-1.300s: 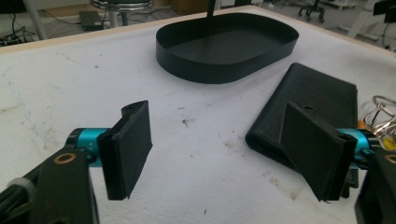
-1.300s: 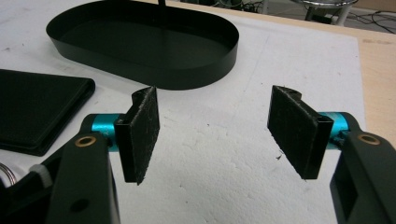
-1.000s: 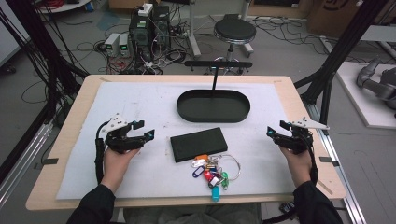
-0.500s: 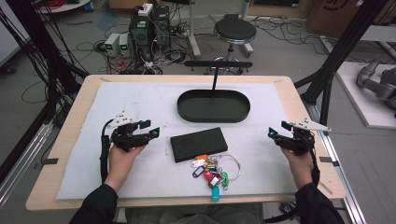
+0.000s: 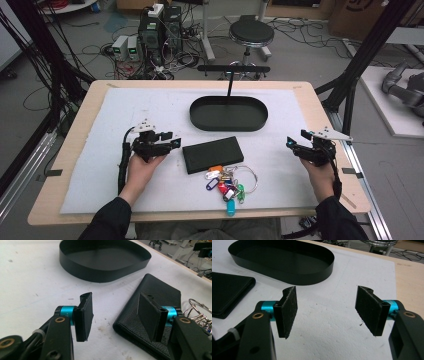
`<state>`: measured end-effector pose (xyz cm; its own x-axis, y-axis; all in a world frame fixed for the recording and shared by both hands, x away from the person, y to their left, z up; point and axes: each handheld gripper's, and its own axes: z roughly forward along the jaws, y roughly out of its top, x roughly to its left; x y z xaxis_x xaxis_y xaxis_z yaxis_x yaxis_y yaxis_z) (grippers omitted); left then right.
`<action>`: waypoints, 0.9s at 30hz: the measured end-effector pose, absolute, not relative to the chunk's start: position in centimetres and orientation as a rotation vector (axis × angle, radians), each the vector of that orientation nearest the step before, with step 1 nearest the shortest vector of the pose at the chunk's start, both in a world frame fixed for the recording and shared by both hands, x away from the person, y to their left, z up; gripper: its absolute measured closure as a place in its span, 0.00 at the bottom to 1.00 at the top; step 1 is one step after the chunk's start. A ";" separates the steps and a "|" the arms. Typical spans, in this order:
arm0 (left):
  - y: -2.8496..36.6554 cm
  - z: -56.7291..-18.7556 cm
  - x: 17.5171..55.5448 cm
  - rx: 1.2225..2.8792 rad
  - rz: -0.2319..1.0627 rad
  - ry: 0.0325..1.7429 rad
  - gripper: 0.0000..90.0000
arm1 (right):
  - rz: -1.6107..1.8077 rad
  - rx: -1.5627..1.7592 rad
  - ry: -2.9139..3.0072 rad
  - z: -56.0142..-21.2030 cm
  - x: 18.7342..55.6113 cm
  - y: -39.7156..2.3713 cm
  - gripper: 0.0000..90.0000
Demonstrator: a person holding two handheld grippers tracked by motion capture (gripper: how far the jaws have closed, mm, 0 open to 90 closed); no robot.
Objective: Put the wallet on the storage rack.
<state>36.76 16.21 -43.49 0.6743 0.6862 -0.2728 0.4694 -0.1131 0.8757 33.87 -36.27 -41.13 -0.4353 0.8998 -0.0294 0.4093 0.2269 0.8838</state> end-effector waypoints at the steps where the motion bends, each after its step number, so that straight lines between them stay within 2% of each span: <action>1: 16.0 -43.6 36.9 1.759 0.230 0.934 0.52 | 1.152 1.201 1.949 -41.1 33.9 -36.2 0.39; 8: 15.5 -44.5 37.6 1.774 0.162 1.025 0.59 | 1.141 1.193 1.959 -41.1 33.8 -36.1 0.39; 18: 14.9 -45.3 37.9 1.808 0.093 1.082 0.58 | 1.132 1.177 1.968 -41.2 33.8 -35.9 0.39; 27: 14.5 -45.6 38.3 1.836 0.047 1.111 0.53 | 1.133 1.177 1.971 -41.2 33.8 -35.8 0.39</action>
<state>38.31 14.52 -45.56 0.5855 0.7019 -0.4056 0.6654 -0.1303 0.7351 33.82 -35.85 -41.18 -0.4476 0.8929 -0.0499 0.4064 0.2528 0.8780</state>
